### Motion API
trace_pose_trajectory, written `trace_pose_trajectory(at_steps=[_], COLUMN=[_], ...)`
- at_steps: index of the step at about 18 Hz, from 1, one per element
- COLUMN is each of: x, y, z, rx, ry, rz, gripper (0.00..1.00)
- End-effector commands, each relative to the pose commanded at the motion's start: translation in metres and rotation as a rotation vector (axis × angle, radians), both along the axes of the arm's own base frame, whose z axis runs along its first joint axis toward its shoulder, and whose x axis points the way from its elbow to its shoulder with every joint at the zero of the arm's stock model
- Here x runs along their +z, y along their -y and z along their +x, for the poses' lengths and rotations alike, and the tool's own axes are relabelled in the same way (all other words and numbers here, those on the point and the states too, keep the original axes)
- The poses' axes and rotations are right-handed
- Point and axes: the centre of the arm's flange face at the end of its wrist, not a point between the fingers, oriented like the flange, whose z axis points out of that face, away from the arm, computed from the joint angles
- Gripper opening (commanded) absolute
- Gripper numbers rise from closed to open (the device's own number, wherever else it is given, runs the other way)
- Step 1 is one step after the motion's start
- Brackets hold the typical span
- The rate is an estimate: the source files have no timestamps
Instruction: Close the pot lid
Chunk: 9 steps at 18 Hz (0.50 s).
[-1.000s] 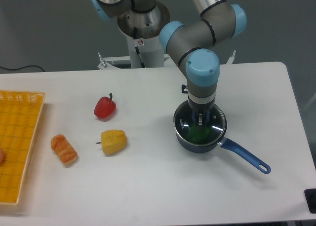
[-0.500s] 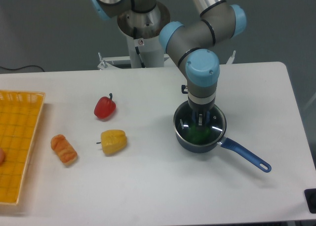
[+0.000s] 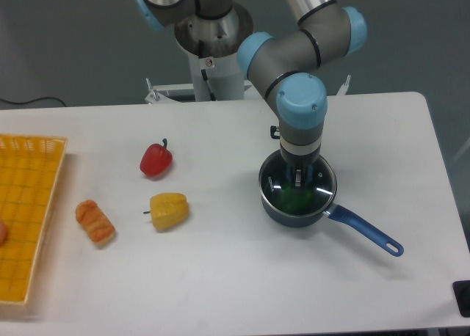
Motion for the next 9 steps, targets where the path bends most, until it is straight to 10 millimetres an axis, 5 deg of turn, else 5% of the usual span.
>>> trace_pose_trajectory(at_steps=[9], x=[0.0], y=[-0.0007], z=[0.0006], rx=[-0.002], ry=[0.0], rz=[0.0], gripper=[0.66])
